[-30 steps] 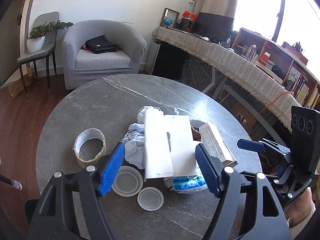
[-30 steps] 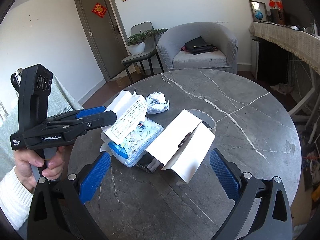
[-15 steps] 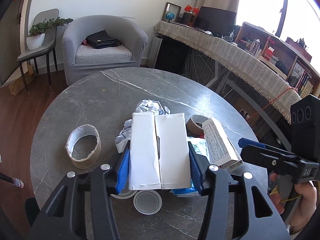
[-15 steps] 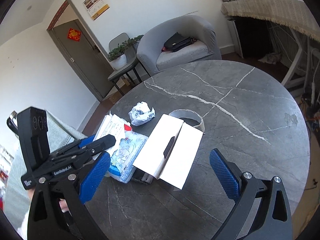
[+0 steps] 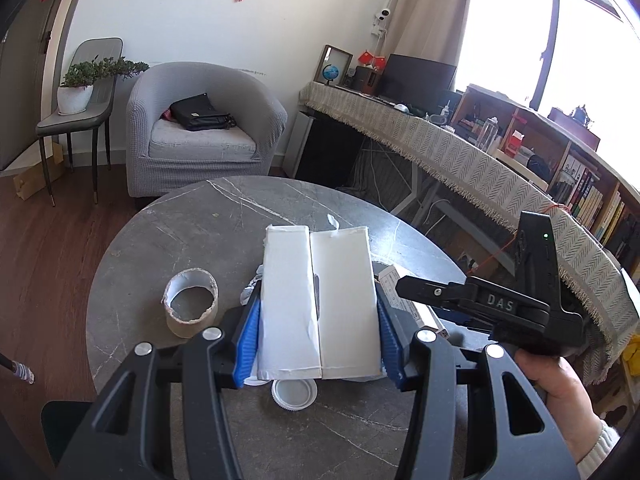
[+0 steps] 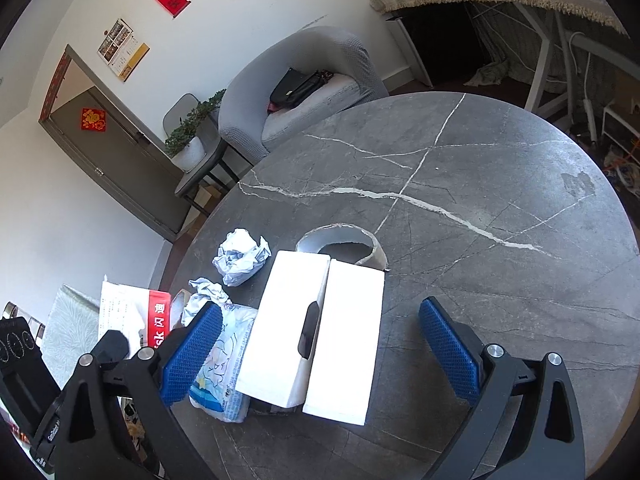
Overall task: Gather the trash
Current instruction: 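Lift the white box and carry it over the dark green bin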
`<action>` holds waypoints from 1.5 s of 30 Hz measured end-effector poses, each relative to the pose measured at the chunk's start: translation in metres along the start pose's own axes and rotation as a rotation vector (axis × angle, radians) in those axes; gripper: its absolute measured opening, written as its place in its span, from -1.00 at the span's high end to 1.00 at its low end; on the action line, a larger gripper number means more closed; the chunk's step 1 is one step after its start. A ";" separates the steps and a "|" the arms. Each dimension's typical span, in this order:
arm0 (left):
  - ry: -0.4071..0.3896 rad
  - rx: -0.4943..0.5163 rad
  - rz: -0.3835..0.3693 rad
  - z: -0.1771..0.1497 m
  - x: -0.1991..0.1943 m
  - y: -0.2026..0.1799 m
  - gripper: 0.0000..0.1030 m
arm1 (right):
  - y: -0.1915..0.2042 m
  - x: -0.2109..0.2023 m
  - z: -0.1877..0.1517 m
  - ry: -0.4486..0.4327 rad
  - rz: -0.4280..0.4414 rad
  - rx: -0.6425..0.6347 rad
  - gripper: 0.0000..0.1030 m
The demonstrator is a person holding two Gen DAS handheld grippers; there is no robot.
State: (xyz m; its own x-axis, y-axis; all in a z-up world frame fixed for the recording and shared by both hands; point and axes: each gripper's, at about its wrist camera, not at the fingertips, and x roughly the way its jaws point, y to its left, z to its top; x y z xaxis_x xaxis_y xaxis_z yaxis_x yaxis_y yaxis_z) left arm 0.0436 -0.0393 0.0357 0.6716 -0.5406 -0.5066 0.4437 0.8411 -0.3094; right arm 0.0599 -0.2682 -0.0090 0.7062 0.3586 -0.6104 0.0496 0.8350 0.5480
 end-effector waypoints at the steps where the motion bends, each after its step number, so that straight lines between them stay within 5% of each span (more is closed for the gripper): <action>1: -0.001 -0.003 -0.006 0.000 -0.002 0.000 -0.04 | 0.000 0.000 -0.001 0.000 -0.014 -0.007 -0.65; 3: 0.000 -0.008 -0.009 -0.001 -0.004 0.001 -0.04 | 0.002 0.003 -0.002 0.009 -0.028 -0.020 -0.33; 11: -0.009 -0.024 -0.005 0.000 -0.014 0.005 -0.04 | 0.002 0.005 0.001 0.023 -0.009 -0.037 -0.13; 23: 0.004 -0.056 0.069 -0.010 -0.043 0.029 -0.04 | 0.042 -0.033 0.012 -0.050 -0.058 -0.179 -0.11; 45: 0.094 -0.180 0.327 -0.055 -0.115 0.157 -0.04 | 0.207 0.008 -0.041 0.058 0.146 -0.471 -0.11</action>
State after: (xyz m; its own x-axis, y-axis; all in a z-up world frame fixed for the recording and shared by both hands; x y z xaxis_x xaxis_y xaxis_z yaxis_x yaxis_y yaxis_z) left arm 0.0034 0.1555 0.0017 0.6994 -0.2467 -0.6708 0.0982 0.9628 -0.2516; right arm 0.0465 -0.0756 0.0756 0.6408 0.4977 -0.5845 -0.3813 0.8671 0.3204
